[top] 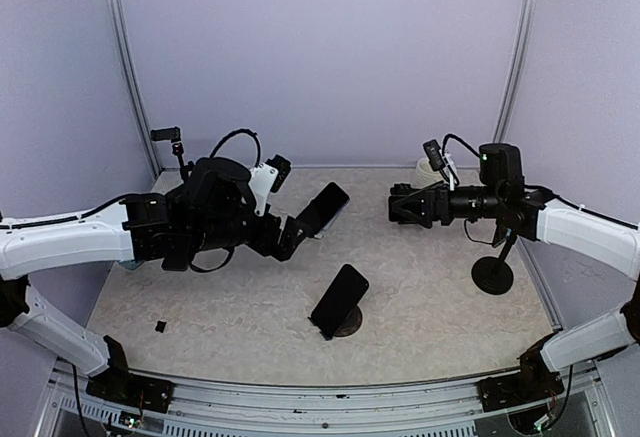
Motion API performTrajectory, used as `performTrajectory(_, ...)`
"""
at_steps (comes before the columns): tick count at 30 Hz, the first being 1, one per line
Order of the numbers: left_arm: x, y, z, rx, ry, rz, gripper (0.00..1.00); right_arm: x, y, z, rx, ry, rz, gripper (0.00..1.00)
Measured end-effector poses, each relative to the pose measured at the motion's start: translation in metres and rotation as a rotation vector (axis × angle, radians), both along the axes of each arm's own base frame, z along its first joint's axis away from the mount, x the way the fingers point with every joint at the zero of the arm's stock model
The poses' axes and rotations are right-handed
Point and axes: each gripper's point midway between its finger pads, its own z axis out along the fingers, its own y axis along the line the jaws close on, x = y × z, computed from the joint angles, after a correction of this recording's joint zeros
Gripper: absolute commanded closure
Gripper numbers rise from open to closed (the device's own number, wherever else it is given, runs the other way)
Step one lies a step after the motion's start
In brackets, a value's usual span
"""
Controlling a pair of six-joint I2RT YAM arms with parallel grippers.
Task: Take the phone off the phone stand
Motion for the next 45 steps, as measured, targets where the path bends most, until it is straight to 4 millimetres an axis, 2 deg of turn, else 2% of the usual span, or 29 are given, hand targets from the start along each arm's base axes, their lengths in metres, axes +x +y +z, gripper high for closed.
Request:
performTrajectory(4, -0.031, -0.022, -0.036, 0.003, 0.050, -0.086, 0.01, 0.000, -0.001, -0.004, -0.005, 0.008, -0.010, 0.07)
performTrajectory(8, -0.046, -0.033, -0.063, -0.017, 0.085, -0.138, 0.01, 0.000, -0.002, -0.005, 0.000, 0.007, -0.020, 0.07)
performTrajectory(18, -0.064, -0.062, -0.117, -0.035, 0.141, -0.210, 0.01, 0.002, -0.004, -0.009, -0.005, 0.015, -0.039, 0.06)
performTrajectory(27, -0.066, -0.078, -0.164, -0.012, 0.204, -0.232, 0.01, 0.001, -0.006, -0.014, -0.010, 0.025, -0.045, 0.06)
performTrajectory(38, -0.071, -0.087, -0.190, 0.009, 0.242, -0.268, 0.03, 0.001, -0.006, -0.015, -0.011, 0.026, -0.045, 0.06)
performTrajectory(45, -0.070, -0.095, -0.194, 0.009, 0.251, -0.283, 0.18, 0.001, -0.006, -0.015, -0.012, 0.026, -0.047, 0.06)
